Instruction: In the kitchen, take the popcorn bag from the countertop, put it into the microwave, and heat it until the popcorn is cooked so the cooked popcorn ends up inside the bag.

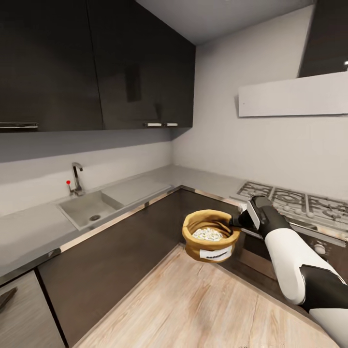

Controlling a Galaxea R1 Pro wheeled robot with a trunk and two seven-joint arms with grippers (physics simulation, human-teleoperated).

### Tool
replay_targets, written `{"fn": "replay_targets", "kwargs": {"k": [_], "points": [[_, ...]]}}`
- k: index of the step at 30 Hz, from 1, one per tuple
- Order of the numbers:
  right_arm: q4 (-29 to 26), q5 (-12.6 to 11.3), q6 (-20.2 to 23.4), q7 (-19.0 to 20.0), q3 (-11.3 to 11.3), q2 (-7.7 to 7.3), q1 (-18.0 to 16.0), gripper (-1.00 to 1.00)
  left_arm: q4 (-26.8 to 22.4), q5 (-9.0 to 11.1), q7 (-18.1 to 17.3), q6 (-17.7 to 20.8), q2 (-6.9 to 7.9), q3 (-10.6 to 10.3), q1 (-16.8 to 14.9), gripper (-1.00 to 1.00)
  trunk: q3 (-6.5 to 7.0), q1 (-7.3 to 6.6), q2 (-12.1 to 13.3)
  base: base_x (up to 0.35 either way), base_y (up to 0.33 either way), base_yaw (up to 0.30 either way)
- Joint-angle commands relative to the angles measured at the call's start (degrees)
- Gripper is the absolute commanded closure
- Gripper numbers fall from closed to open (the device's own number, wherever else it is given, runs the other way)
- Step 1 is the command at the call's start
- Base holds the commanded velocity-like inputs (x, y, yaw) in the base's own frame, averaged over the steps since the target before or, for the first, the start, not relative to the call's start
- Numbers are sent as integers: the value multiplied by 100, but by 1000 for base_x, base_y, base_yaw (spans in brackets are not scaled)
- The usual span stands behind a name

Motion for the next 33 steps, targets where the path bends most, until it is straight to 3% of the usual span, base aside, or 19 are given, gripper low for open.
{"fn": "replay_targets", "kwargs": {"k": [1,10,16,33], "points": [[14,48,9,48,-28,-36,-5,100,-3,22,15,-13,-2,4,-1,-100,-7,0,-5,0,0,-286],[22,39,29,77,-53,-301,13,100,-3,23,15,-13,-2,1,-1,-100,-7,0,-5,0,0,-289],[53,-1,58,118,-62,-817,102,100,-3,23,15,-13,-2,-3,-1,-100,-7,0,-5,0,0,-290],[206,3,16,119,-68,-846,144,100,-3,32,20,-12,-2,12,-1,-100,-7,0,-5,0,0,-290]]}}
